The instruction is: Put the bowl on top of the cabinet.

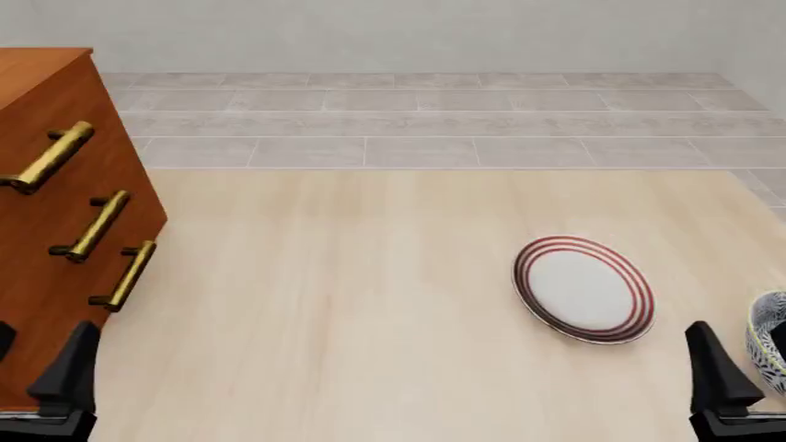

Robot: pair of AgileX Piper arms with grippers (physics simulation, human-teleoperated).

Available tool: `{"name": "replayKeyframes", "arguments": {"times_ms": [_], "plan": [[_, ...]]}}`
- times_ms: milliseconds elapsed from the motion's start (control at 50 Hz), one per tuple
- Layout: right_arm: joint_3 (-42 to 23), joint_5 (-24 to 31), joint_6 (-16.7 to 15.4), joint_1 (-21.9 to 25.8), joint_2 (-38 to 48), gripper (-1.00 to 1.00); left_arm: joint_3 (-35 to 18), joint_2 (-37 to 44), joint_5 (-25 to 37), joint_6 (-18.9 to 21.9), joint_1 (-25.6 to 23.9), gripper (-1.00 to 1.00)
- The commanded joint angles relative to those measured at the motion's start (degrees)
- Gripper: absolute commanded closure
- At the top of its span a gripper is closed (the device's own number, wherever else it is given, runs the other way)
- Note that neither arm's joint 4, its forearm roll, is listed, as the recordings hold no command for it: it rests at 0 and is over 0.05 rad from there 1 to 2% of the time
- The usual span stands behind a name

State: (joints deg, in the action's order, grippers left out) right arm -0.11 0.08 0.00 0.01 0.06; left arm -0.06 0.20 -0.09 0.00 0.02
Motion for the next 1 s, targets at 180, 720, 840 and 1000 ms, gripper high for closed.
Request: {"name": "replayKeyframes", "arguments": {"times_ms": [180, 720, 840, 1000], "plan": [[-0.4, 0.2, 0.2, -0.3, 0.0, -1.0, -0.1, 1.8, -1.0, 0.0, -0.3, -1.0], [-10.9, 5.7, -0.7, -0.9, 9.0, -1.0, -0.1, 1.1, -0.3, -0.4, -1.0, -1.0], [-20.8, 8.3, -2.7, -6.2, 20.7, -1.0, -0.2, 0.8, -0.4, -0.9, -1.0, -1.0], [-24.8, 13.7, -4.5, -10.1, 21.5, -1.0, -0.2, 0.4, 0.0, -0.7, -1.1, -1.0]]}}
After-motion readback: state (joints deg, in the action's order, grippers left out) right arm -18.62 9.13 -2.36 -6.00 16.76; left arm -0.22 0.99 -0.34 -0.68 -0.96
